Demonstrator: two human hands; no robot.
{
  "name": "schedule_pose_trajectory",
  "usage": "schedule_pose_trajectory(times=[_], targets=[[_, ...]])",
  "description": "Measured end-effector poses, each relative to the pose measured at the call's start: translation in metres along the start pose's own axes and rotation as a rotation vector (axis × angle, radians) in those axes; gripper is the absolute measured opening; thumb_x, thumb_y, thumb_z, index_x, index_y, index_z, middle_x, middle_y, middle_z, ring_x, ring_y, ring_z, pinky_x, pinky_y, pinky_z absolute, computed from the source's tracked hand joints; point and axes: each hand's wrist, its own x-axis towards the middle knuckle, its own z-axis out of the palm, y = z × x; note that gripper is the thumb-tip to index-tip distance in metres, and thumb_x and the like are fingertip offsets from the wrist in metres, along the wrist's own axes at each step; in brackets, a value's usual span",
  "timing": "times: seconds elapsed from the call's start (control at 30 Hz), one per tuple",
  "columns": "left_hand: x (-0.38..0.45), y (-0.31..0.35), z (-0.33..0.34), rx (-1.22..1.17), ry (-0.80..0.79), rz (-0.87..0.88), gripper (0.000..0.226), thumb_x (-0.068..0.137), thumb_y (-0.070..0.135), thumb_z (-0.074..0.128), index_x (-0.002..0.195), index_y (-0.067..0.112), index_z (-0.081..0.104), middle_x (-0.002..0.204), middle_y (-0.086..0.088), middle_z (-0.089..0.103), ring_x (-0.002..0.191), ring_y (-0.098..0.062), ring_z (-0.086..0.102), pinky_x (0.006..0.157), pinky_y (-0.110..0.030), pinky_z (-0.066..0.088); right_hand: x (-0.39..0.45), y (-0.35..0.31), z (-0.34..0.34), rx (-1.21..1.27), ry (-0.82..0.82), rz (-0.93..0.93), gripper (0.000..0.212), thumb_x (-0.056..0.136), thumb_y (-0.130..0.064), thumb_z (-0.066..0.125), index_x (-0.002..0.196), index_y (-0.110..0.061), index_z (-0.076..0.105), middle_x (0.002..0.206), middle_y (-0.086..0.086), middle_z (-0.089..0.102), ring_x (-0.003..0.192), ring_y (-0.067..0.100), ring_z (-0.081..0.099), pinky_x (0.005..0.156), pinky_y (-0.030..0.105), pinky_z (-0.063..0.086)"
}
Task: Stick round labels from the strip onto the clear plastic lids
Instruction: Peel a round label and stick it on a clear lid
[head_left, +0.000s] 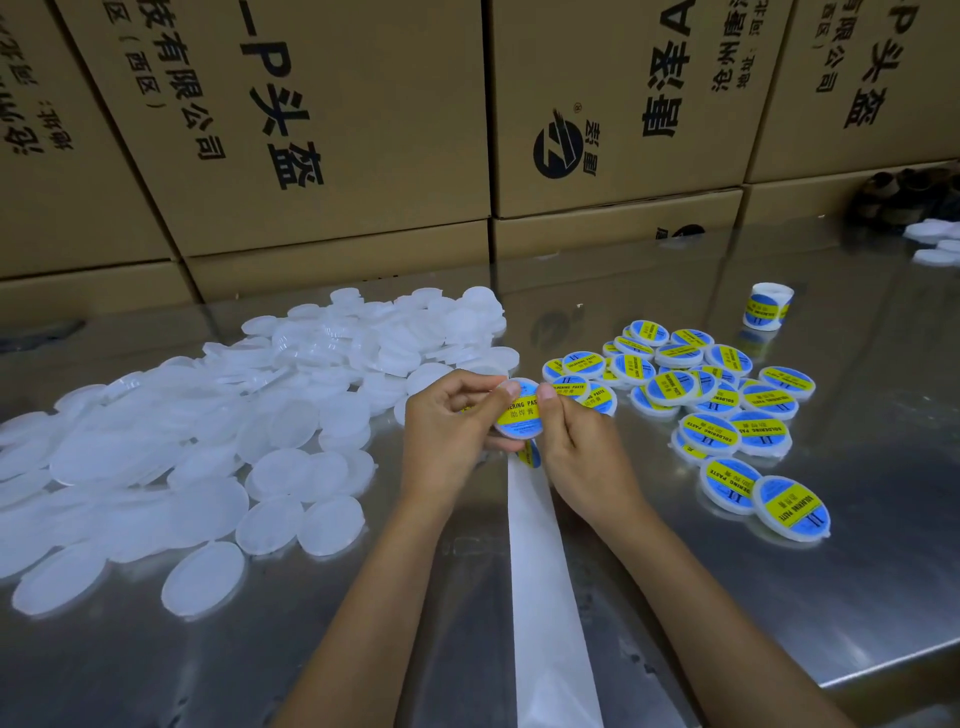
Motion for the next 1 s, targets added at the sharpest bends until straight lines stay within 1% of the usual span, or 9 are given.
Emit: schedule_pose_trajectory(times=[0.1, 0.2, 0.27, 0.37, 0.5, 0.63, 0.7, 0.83, 1.0], targets=[[-0.0009, 0.001, -0.0007, 0.018, 0.048, 0.026, 0.008, 0.089, 0.014, 0.076, 0.084, 0.008, 0.073, 0.074, -0.007, 0.076, 0.057, -0.027, 0.073, 0.047, -0.025, 0.056, -0.0004, -0.0003, 0.001, -0.005, -0.026, 0.008, 0.052, 0.104, -0.045, 0.036, 0.056, -0.026, 0.035, 0.05, -0.014, 0.047, 0.053, 0.009, 0.043, 0.056, 0.03, 0.032], [-0.0019, 0.0021, 0.0003, 0.049, 0.053, 0.027, 0.013, 0.09, 0.017, 0.075, 0.084, 0.006, 0.073, 0.075, -0.008, 0.075, 0.051, -0.03, 0.07, 0.045, -0.027, 0.056, -0.0004, -0.001, 0.0002, -0.188, -0.038, 0.057, 0.064, 0.087, -0.079, 0.027, 0.059, -0.023, 0.041, 0.054, -0.009, 0.048, 0.056, 0.013, 0.046, 0.054, 0.032, 0.034], [-0.0026, 0.0025, 0.0016, 0.047, 0.034, 0.024, 0.015, 0.09, 0.019, 0.075, 0.084, 0.006, 0.074, 0.076, -0.01, 0.075, 0.049, -0.03, 0.068, 0.044, -0.025, 0.054, -0.0004, 0.0002, 0.0004, -0.268, -0.005, 0.055, 0.072, 0.08, -0.086, 0.025, 0.06, -0.018, 0.04, 0.054, -0.005, 0.046, 0.057, 0.015, 0.046, 0.053, 0.031, 0.033], [-0.0028, 0.0048, 0.0017, 0.048, 0.003, 0.031, 0.017, 0.093, 0.022, 0.071, 0.086, 0.007, 0.075, 0.076, -0.01, 0.075, 0.048, -0.028, 0.068, 0.045, -0.022, 0.053, -0.0017, -0.0001, -0.0004, -0.267, 0.029, 0.029, 0.071, 0.084, -0.081, 0.02, 0.058, -0.017, 0.037, 0.052, -0.002, 0.045, 0.058, 0.016, 0.048, 0.053, 0.031, 0.034], [-0.0038, 0.0053, 0.0039, 0.04, -0.111, 0.033, 0.004, 0.092, 0.009, 0.071, 0.096, 0.012, 0.073, 0.084, 0.0, 0.075, 0.06, -0.016, 0.071, 0.049, -0.024, 0.056, 0.0002, 0.0013, -0.0013, -0.256, 0.11, 0.024, 0.058, 0.101, -0.055, 0.03, 0.055, -0.021, 0.036, 0.053, -0.003, 0.046, 0.063, 0.025, 0.051, 0.057, 0.034, 0.036], [-0.0036, 0.0012, 0.0062, 0.092, -0.198, 0.023, 0.028, 0.086, 0.0, 0.076, 0.108, 0.014, 0.065, 0.094, -0.001, 0.071, 0.058, -0.02, 0.068, 0.051, -0.027, 0.056, 0.0038, 0.004, -0.0028, -0.24, 0.126, 0.059, 0.056, 0.104, -0.045, 0.032, 0.055, -0.019, 0.04, 0.053, -0.003, 0.05, 0.063, 0.028, 0.054, 0.058, 0.036, 0.039], [-0.0029, 0.0007, 0.0041, 0.09, -0.184, 0.023, 0.028, 0.084, 0.003, 0.078, 0.104, 0.015, 0.063, 0.088, -0.001, 0.074, 0.048, -0.022, 0.063, 0.049, -0.027, 0.053, 0.003, 0.0032, -0.0023, -0.155, 0.112, 0.053, 0.056, 0.104, -0.045, 0.032, 0.055, -0.022, 0.04, 0.051, -0.007, 0.049, 0.06, 0.022, 0.052, 0.058, 0.036, 0.038], [-0.0029, 0.0014, 0.0009, 0.089, -0.118, 0.051, 0.024, 0.085, 0.011, 0.079, 0.094, 0.013, 0.057, 0.08, -0.007, 0.076, 0.038, -0.023, 0.055, 0.044, -0.027, 0.05, -0.0002, -0.0025, -0.0008, 0.045, 0.1, 0.019, 0.055, 0.099, -0.055, 0.029, 0.067, -0.017, 0.052, 0.056, -0.004, 0.052, 0.063, 0.022, 0.053, 0.063, 0.047, 0.046], [-0.0075, 0.0028, -0.0014, 0.059, -0.045, 0.068, 0.017, 0.088, 0.011, 0.076, 0.087, 0.012, 0.058, 0.078, -0.009, 0.076, 0.041, -0.024, 0.061, 0.042, -0.025, 0.05, -0.0025, -0.0029, -0.0003, 0.051, 0.031, -0.029, 0.046, 0.103, -0.048, 0.031, 0.063, -0.028, 0.042, 0.054, -0.009, 0.048, 0.058, 0.015, 0.049, 0.059, 0.046, 0.044]])
